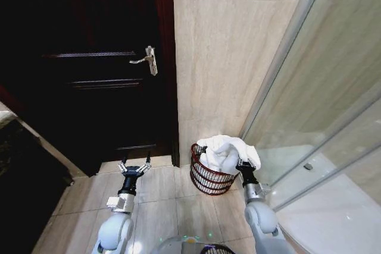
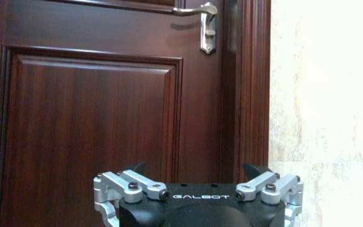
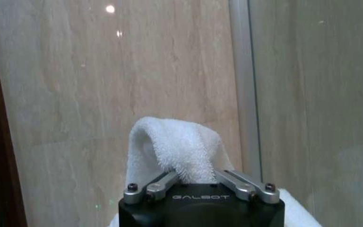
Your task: Discard the used towel into the hamper.
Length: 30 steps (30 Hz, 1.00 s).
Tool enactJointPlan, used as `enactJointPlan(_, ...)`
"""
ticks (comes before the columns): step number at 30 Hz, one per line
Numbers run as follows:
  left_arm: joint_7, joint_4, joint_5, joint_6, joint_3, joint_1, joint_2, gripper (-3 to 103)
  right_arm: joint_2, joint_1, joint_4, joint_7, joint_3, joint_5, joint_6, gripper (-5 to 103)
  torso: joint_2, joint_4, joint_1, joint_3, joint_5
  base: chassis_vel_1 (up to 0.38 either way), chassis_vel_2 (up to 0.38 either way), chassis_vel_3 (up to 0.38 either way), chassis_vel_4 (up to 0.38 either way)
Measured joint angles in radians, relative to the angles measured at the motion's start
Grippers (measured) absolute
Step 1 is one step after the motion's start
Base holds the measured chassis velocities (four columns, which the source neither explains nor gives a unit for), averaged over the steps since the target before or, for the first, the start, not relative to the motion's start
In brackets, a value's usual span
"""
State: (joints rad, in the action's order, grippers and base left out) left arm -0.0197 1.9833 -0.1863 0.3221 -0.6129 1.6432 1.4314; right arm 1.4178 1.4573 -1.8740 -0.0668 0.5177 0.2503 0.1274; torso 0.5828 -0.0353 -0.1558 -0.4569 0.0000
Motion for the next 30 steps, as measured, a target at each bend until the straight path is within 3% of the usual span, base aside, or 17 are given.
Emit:
enactJointPlan(15,0.002,-0.019,0.012,0.022,-0.003,-0.008,-0.001,100,-0.001,0.003,-0.007,0.01,-0.001,-0.002,-0.053,4,-0.07,0.0,0.027,0.043,0.0,0.0,0.0,0.0,0.0)
enactJointPlan(16,0.004,-0.022,0.012,0.029,-0.002,-0.01,0.0,100,-0.002,0.005,-0.017,0.012,0.0,0.0,-0.078,4,-0.074,-0.0001,0.028,0.045,0.0,0.0,0.0,0.0,0.0)
enactJointPlan(17,0.007,-0.024,0.012,0.039,-0.002,-0.012,0.001,100,-0.01,0.006,-0.042,0.013,0.002,0.016,-0.148,4,-0.078,0.0001,0.03,0.048,0.0,0.0,0.0,0.0,0.0)
enactJointPlan(18,0.007,-0.024,0.012,0.039,-0.002,-0.012,0.001,100,-0.01,0.006,-0.042,0.013,0.002,0.016,-0.148,4,-0.078,0.0001,0.03,0.048,0.0,0.0,0.0,0.0,0.0)
enactJointPlan(21,0.015,-0.024,0.01,0.044,-0.002,-0.014,0.001,100,-0.064,-0.026,-0.08,0.008,0.005,0.057,-0.313,4,-0.083,0.0,0.032,0.051,0.0,0.0,0.0,0.0,0.0)
enactJointPlan(22,0.015,-0.024,0.01,0.044,-0.002,-0.014,0.001,100,-0.064,-0.026,-0.08,0.008,0.005,0.057,-0.313,4,-0.083,0.0,0.032,0.051,0.0,0.0,0.0,0.0,0.0)
enactJointPlan(26,0.016,-0.027,0.007,0.055,-0.008,-0.019,0.0,100,-0.149,-0.109,-0.089,-0.041,-0.019,0.162,-0.51,4,-0.083,-0.0001,0.032,0.052,0.0002,0.0,0.0,0.0,0.0)
enactJointPlan(27,0.016,-0.027,0.007,0.055,-0.008,-0.019,0.0,100,-0.149,-0.109,-0.089,-0.041,-0.019,0.162,-0.51,4,-0.083,-0.0001,0.032,0.052,0.0002,0.0,0.0,0.0,0.0)
enactJointPlan(30,0.016,-0.019,-0.001,0.063,-0.028,-0.012,-0.003,100,-0.209,-0.187,-0.074,-0.068,-0.043,0.24,-0.618,4,-0.082,0.0,0.031,0.051,0.0001,0.0,0.0,0.0,0.0)
